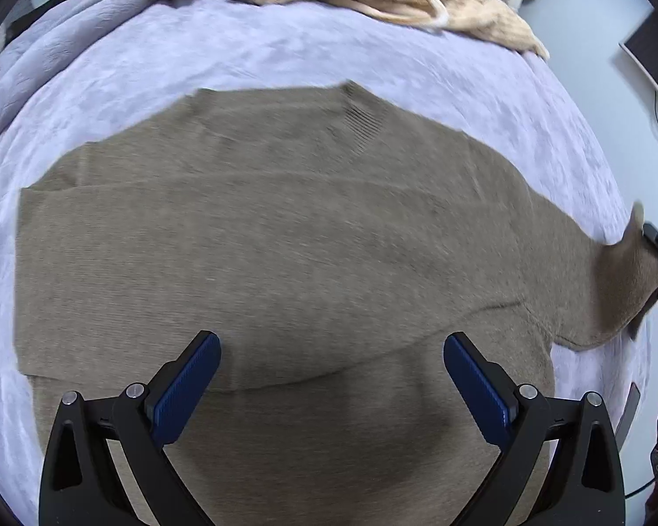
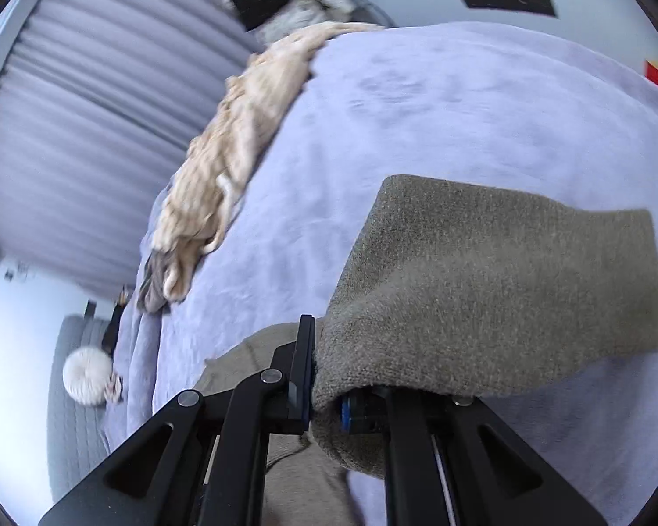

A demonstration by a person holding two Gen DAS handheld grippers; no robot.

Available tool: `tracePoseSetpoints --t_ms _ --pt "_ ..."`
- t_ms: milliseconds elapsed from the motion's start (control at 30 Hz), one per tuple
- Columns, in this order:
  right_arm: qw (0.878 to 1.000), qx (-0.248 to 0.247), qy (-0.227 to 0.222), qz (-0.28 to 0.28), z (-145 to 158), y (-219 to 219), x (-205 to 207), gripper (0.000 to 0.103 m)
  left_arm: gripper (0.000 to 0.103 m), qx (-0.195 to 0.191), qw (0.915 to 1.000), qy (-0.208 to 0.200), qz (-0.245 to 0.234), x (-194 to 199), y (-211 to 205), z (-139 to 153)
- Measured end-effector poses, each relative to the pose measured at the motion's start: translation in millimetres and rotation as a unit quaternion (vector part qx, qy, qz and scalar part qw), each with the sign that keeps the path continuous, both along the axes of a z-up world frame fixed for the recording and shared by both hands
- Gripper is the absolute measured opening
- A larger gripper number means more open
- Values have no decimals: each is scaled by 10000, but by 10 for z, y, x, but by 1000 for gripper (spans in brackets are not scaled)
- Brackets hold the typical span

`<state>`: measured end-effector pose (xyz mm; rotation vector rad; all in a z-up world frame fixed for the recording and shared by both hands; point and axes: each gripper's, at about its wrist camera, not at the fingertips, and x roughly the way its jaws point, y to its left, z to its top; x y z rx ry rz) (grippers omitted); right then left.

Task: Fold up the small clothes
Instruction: 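Grasp the other sleeve cuff with the right gripper and lift it, then lay the held sleeve across the sweater body and open the right gripper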

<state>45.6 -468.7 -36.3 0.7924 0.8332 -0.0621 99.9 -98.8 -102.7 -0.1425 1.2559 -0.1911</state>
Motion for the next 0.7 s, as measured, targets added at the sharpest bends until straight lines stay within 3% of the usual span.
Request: tracePoseSetpoints --t_ms 133,233,300,433,467,533,600,700 --pt "9890 -548 -214 1357 133 930 377 10 102 101 9994 -58 330 -29 354 9" --pt "9673 -857 -109 2383 -3 1721 528 10 102 223 9977 -69 635 -31 568 -30" --pt "9552 -974 147 2790 -207 2085 558 10 102 290 9961 -54 828 -59 768 -57" --pt "9304 -1077 1104 3325 -801 2589 576 15 102 311 9937 30 1076 -114 1059 -143" --pt "9275 -1175 1316 3295 -924 2620 567 22 102 297 9934 26 1108 -238 1213 -150" --pt "9320 -1089 1366 3176 -978 2593 523 29 102 258 9931 19 1141 -290 1303 -152" --pt "9442 -857 1281 2910 -906 2471 495 51 102 211 9932 29 1149 -333 1353 -186" --pt "9697 -518 1038 2148 -763 2158 548 53 102 114 9930 45 1172 -430 1453 -182"
